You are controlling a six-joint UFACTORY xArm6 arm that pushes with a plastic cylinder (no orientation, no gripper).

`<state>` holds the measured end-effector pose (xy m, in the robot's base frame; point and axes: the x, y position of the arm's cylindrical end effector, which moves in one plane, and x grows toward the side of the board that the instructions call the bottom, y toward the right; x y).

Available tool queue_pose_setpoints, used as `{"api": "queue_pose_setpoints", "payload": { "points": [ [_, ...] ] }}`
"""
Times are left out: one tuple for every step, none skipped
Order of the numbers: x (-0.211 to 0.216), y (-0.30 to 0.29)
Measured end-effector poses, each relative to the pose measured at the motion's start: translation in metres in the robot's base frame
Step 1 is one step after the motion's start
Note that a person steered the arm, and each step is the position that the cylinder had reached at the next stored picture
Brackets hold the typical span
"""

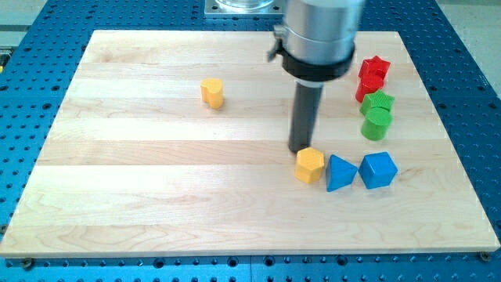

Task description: Keep heart on left side of hexagon

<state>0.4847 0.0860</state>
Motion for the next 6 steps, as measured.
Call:
{"api": "queue_pose_setpoints", "payload": {
  "points": [
    [0.018,0.013],
    [0.016,0.01],
    [0.029,-0.059],
    [0.091,-0.084],
    [0.077,-0.088],
    [0.011,-0.149]
  ]
}}
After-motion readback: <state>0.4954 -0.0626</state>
